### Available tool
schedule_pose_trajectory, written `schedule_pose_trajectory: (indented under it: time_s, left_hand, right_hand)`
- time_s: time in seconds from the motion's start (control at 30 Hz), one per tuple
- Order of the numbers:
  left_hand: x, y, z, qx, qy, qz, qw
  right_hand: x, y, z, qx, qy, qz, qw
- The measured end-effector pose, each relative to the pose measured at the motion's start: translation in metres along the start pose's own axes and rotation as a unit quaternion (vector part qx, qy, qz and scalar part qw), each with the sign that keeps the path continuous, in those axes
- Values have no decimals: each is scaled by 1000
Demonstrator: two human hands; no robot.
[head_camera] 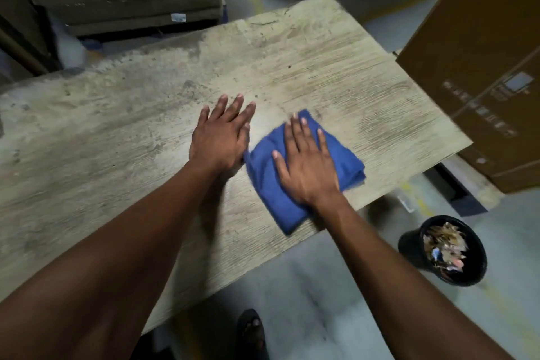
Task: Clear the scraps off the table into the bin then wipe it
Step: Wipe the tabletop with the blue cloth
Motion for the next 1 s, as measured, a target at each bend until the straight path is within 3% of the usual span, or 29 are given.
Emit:
schedule_pose_trajectory:
  time_s: [0.1,0.2,0.4,0.57,0.67,0.83,1.0]
  left_hand:
    - [0,15,-1,-11,-11,-29,999]
    - [8,35,6,-15,-12,-33,999]
    - [61,52,32,-6,-10,-8,1000]
    - [91,55,43,13,-8,18,1000]
    - [92,54,43,24,-3,24,999]
    - [91,56,39,23,-4,22,999]
    - [86,59,35,6,2,20,1000]
  right_hand:
    - [-63,29,-13,-2,-5,18,1000]
    - [-72,57,-18,-8,-14,40,999]
    - [43,82,-5,0,14,119,993]
    - [149,70,15,2,0,83,997]
    - [168,63,18,-6,-9,47,999]
    - [84,59,7,5,-2,-4,1000]
    - [1,74,-11,45,-9,42,998]
Point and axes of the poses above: each hand's wrist, its own x-axis towards the middle knuckle, its own z-axis out of the palm, y = z × x, the point moved 4 cm from there along x, towards the middle knuckle, and after that the axes turned 13 degrees about y, right-handed, at the moved point
